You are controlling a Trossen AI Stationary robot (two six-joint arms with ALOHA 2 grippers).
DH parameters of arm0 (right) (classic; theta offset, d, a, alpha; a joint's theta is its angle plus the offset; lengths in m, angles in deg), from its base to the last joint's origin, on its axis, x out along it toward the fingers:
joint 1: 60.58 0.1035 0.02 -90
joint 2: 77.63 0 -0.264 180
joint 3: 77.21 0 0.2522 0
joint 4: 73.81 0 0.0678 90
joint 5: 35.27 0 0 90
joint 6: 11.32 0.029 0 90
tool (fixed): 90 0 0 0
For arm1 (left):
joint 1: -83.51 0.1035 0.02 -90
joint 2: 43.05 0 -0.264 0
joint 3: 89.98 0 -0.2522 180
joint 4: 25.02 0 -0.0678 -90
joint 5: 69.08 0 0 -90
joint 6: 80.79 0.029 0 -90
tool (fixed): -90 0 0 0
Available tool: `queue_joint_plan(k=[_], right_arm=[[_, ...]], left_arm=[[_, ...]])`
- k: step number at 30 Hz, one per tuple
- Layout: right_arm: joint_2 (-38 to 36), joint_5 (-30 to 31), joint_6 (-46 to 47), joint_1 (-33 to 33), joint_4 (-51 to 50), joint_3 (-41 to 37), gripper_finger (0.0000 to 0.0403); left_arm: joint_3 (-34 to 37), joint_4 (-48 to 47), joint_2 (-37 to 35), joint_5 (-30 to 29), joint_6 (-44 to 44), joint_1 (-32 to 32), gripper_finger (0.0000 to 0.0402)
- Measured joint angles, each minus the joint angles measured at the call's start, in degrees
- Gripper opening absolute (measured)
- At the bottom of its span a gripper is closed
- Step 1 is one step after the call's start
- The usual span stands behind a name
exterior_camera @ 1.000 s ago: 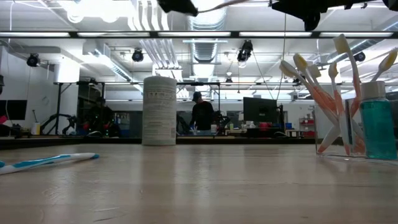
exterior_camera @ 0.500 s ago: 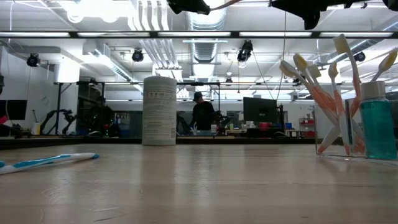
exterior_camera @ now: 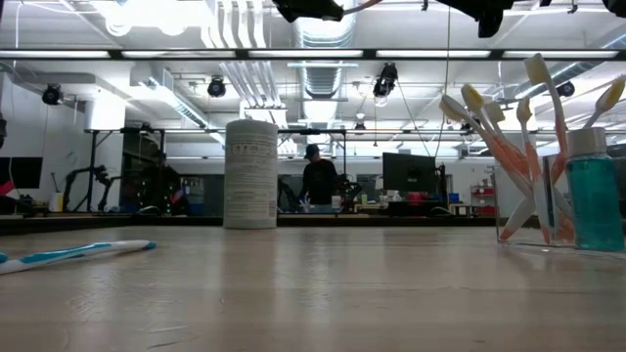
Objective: Pick & Place toothbrushing station
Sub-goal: Put the orange toothbrush into the top section of the transparent organizer
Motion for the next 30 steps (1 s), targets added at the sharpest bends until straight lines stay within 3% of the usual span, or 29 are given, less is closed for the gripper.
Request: queue_joint_plan(k=[17,22,30], right_arm=[[0.0,-0.2,0.0,0.0,2.1,0.0,0.0138],[0.0,-2.7,0.1,0.0,2.8,0.0,0.0126],[0.0,-3.6,-0.2,0.0,3.5,0.0,0.0102]], left_arm=[[0.0,0.2,0.0,0.2,0.1,0.0,0.0056],[0.0,0.4,0.0,0.3,0.1,0.0,0.0056],[0.0,7.7,0.0,1.6,0.1,0.0,0.0056]])
